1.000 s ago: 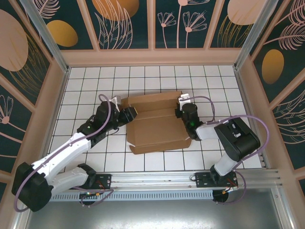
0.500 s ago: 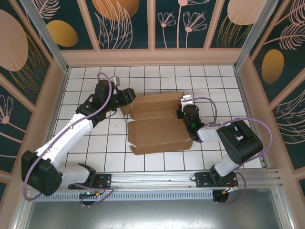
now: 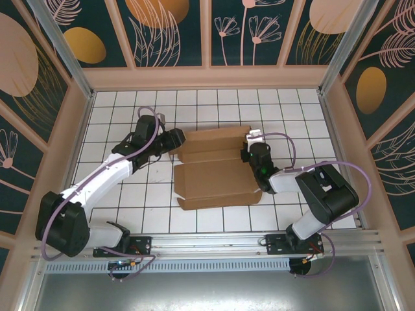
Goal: Fold the paper box
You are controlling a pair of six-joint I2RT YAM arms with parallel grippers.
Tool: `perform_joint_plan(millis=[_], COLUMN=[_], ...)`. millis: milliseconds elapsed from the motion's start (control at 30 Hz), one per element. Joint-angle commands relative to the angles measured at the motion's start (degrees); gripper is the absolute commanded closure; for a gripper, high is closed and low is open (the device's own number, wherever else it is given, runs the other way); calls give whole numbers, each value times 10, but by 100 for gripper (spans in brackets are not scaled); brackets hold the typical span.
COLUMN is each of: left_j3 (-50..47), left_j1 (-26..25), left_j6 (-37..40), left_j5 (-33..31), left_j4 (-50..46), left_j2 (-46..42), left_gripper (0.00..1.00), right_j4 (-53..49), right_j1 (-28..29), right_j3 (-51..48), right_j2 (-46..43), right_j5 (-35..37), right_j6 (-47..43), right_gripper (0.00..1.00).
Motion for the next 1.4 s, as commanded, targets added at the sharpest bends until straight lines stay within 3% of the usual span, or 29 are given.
perform_joint_plan(millis=[0, 433, 667, 800, 1000, 1100, 1267, 1367], left_j3=[5, 67, 52, 62, 37, 20, -120, -161], left_j1=[6, 6, 8, 13, 22, 23, 26, 40], left_j6=[-6, 1, -7, 24, 90, 122, 224, 246], left_j5=[9, 112, 58, 1, -15, -123, -174, -259], left_j4=[-5, -14, -34, -67, -27, -30, 110, 135], left_j2=[32, 75, 35, 5, -87, -132, -225, -232], left_gripper=[43, 48, 48, 48, 47, 51, 54, 63], right_j4=[-13, -28, -34, -41, -55, -57, -62, -62], right_j1=[3, 3, 3, 3, -9, -18, -29, -30], right_j3=[3, 20, 23, 26, 31, 32, 38, 43], right_j2=[-18, -9, -14, -16, -19, -20, -9, 3], right_j5=[0, -1, 7, 11, -10, -24, -54, -67], right_j6=[11, 9, 14, 20, 28, 32, 33, 27], right_gripper=[86, 86, 86, 86, 86, 86, 86, 86])
